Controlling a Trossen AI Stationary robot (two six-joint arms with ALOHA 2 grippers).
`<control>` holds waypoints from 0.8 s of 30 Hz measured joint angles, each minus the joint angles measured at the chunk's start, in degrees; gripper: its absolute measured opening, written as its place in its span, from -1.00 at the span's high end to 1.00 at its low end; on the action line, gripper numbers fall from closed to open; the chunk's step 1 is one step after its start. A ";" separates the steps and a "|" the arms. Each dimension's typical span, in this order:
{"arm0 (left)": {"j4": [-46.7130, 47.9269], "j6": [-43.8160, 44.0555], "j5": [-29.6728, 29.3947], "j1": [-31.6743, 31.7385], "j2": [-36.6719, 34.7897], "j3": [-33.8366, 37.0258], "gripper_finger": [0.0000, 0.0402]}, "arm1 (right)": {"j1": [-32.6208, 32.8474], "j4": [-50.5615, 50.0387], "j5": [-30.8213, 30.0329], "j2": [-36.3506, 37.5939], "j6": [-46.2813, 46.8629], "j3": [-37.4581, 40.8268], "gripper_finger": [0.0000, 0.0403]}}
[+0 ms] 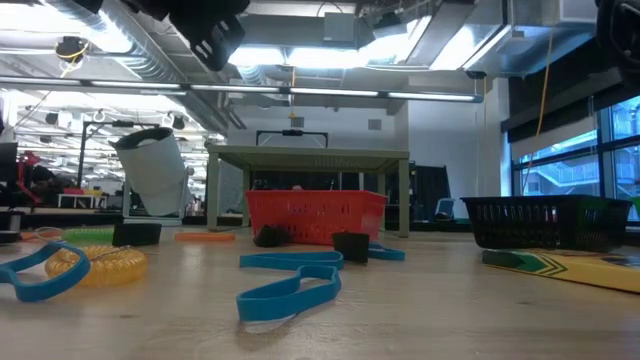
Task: Pick & Place Office Desk Supplies
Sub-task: Put the blue rubber band into the green bin
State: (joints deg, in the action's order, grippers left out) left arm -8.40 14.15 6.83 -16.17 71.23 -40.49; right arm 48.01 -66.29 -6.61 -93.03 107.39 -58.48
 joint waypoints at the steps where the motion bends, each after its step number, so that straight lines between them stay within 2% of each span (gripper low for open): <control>1: -0.49 0.28 -1.75 -0.42 0.01 0.00 0.48 | 0.08 -0.21 0.00 0.09 0.00 0.00 0.18; 3: -2.26 0.54 -4.07 -1.25 0.01 0.00 0.48 | 0.09 -0.19 -0.57 0.63 0.00 0.00 0.21; 7: -4.61 0.22 -4.50 -3.39 0.15 -0.15 0.48 | 0.46 -0.21 -4.08 2.66 0.00 0.00 0.26; 12: 3.15 -2.03 -11.83 -6.02 1.19 -3.26 0.48 | 0.83 0.75 -4.74 4.56 -0.20 0.00 0.28; 14: 7.32 -2.99 -13.98 -6.89 2.39 -5.00 0.48 | 0.81 1.12 -6.85 4.96 0.20 0.00 0.28; 20: 18.43 -6.11 -14.58 -7.20 10.66 -13.04 0.48 | 0.37 7.26 -13.45 5.05 -2.36 0.00 0.28; 24: 22.06 -10.29 -12.44 -7.20 16.90 -18.10 0.48 | 0.35 10.86 -17.18 5.06 -4.56 0.00 0.28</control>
State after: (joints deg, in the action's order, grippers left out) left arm 13.66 3.86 -5.61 -23.38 88.13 -58.59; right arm 48.36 -55.43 -23.80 -87.97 102.83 -58.48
